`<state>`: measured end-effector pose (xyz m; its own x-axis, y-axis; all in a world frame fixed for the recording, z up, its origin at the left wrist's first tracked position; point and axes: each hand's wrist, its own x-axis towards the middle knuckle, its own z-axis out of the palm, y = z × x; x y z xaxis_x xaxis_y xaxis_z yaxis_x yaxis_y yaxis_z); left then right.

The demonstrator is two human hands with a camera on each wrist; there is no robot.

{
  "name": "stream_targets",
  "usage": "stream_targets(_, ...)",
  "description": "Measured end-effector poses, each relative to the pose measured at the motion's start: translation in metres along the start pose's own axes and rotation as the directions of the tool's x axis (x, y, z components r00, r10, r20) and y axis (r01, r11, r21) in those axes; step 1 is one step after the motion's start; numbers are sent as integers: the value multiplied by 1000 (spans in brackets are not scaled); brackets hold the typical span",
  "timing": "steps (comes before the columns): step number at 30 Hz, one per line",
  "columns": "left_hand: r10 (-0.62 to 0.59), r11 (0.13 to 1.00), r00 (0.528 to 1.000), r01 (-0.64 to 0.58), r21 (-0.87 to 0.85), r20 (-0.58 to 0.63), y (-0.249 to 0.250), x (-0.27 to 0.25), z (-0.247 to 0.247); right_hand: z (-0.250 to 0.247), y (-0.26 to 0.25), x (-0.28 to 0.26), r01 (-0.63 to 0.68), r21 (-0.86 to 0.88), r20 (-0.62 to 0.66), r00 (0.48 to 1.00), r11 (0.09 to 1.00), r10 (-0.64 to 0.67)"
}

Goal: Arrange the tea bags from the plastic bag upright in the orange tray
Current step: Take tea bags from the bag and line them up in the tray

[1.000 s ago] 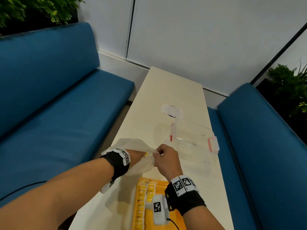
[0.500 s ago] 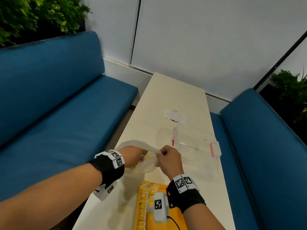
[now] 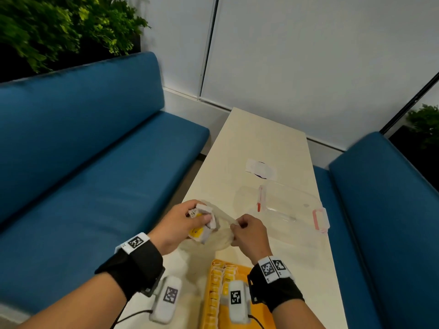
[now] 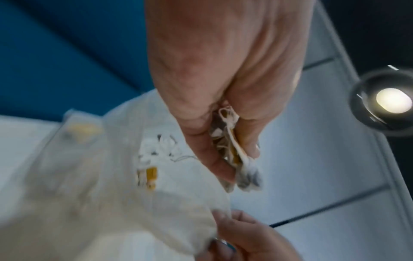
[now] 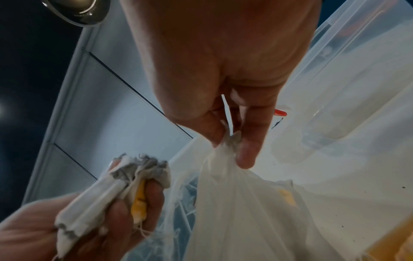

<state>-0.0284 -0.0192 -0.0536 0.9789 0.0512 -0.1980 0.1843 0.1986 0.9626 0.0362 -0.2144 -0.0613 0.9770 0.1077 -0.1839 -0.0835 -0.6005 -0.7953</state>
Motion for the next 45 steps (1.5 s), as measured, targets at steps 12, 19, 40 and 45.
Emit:
stream_targets(12,-241,815,959,285,-505,151,-48,-46,36,-24,-2,-83,297,52,103,948,953,-301)
stream_targets(19,-305,767,944,321,-556,124,-59,-48,45,-14,15,-90,254,88,163,950,963,-265)
stream_targets(40,-431,588,896,368,-720,106,-82,-54,40,-16,51,-84,117,-34,-38,992,993,-118)
stream_targets(45,-429,621,890,413,-666,151,-88,-66,21,-9,80,-88,-105,-233,226,961,967,159)
